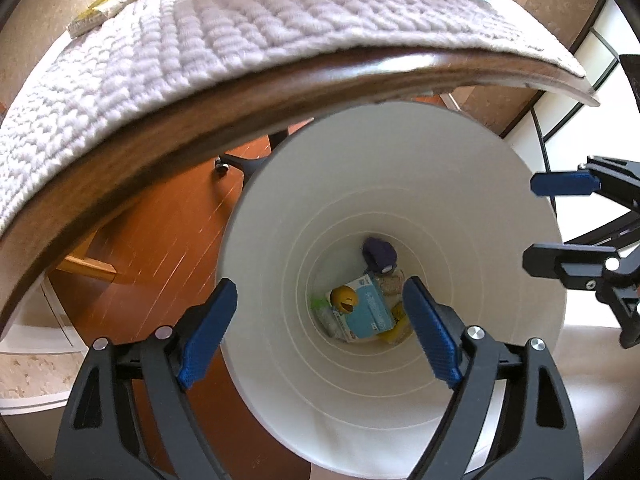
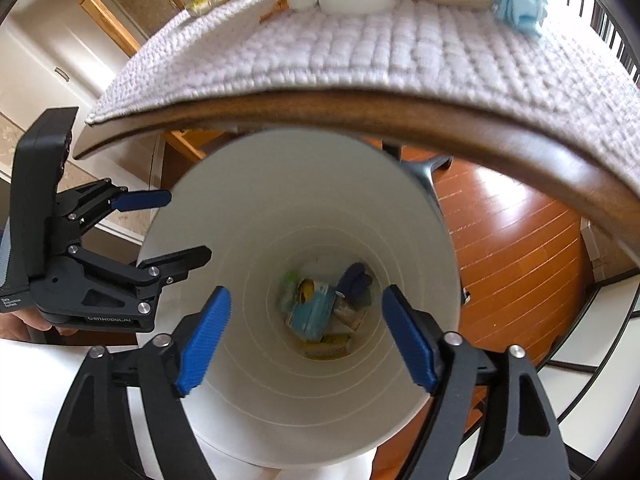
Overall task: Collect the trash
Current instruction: 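Move both open grippers back over the bed toward the remaining trash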
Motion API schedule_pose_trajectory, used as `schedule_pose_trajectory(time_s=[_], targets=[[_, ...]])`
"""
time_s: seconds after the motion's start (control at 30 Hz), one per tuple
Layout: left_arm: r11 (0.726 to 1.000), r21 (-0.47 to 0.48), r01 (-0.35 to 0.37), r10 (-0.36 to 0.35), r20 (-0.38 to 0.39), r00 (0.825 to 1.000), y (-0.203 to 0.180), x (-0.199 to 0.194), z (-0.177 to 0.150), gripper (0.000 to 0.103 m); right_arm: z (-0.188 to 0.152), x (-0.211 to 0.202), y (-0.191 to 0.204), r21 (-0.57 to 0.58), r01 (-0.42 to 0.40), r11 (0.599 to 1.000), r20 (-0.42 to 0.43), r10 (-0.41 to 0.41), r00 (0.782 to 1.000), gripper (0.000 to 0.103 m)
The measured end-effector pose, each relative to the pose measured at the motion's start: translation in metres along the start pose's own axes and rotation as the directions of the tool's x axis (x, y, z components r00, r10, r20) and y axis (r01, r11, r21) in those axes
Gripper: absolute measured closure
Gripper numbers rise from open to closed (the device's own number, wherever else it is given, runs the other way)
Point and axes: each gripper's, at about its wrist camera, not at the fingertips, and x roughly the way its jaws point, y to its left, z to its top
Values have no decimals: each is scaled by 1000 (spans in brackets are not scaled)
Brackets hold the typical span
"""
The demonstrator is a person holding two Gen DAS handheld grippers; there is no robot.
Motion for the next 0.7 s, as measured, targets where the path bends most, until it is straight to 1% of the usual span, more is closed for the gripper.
schedule_pose_trajectory(time_s=[0.1,0.23,0.27,0.3,0.33,0.4,0.43,0.5,0.57,0.6,0.67,0.7], targets=[[1000,2,14,-14,26,1000,1,-15,0,16,3,-16,4,-29,30,999,39,-29,999,18],[999,5,36,-36,102,994,2,-47,4,16,8,-45,10,-88,98,991,128,-87,988,10],[999,5,48,-48,135,990,3,-58,5,16,11,-56,9,-96,122,988,162,-105,981,6],[998,5,59,-59,162,985,5,-67,8,11,14,-66,10,-97,151,984,204,-129,970,4],[998,4,70,-70,200,977,5,-78,10,3,16,-72,9,-96,170,981,234,-144,962,4],[997,4,72,-70,282,957,9,-99,17,1,22,-87,6,-80,213,974,298,-180,937,4],[998,4,60,-59,315,947,11,-108,21,1,27,-92,0,-66,233,970,320,-201,926,4],[1000,-3,23,-20,357,934,17,-121,27,1,38,-100,-7,-35,267,963,357,-238,903,4],[999,-33,-28,39,389,921,28,-128,35,1,48,-104,-18,-13,295,955,377,-269,886,4],[998,-55,-43,62,395,916,37,-128,40,1,53,-104,-23,-4,309,951,381,-285,880,4],[994,-95,-58,91,385,918,52,-124,49,1,63,-105,-36,8,333,943,390,-309,867,4],[991,-115,-63,103,384,917,59,-121,57,1,67,-102,-38,9,340,941,390,-316,865,4]])
